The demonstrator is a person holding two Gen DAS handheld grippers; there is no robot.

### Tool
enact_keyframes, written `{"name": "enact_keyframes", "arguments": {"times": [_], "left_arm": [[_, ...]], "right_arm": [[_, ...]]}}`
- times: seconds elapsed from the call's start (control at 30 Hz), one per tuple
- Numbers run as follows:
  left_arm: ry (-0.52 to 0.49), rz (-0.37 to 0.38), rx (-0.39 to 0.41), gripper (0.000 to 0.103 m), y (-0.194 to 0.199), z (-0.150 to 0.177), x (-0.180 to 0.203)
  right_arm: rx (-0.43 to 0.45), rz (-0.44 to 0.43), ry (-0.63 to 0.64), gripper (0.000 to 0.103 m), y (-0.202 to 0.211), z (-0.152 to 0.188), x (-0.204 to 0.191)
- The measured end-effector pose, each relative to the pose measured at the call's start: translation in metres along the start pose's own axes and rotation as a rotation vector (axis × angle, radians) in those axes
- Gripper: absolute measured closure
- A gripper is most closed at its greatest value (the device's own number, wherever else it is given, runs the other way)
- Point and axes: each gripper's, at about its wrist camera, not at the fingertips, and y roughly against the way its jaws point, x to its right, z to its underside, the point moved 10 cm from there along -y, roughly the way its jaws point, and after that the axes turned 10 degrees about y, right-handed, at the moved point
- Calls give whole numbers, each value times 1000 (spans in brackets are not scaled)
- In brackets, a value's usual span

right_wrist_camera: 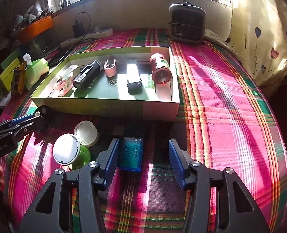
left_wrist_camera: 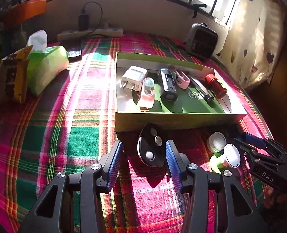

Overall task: Organize rigid objects
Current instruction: 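Close left tool on black round gadget while right tool grasps blue translucent case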

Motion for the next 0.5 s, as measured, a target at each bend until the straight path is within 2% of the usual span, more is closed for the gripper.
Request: {"name": "enact_keyframes", "arguments": {"times": [0.13, 0.4, 0.5], "left_arm": [[-8, -7, 2, 58, -1, -1, 1], [-16, -28, 11, 58, -4, -3, 2], [-12, -28, 13, 58, -4, -3, 1]], "right_arm": [[1, -2, -1, 54, 0, 0, 1], [5, 1, 2, 73, 1, 0, 3], [7, -8, -6, 75, 2, 1, 5]]}}
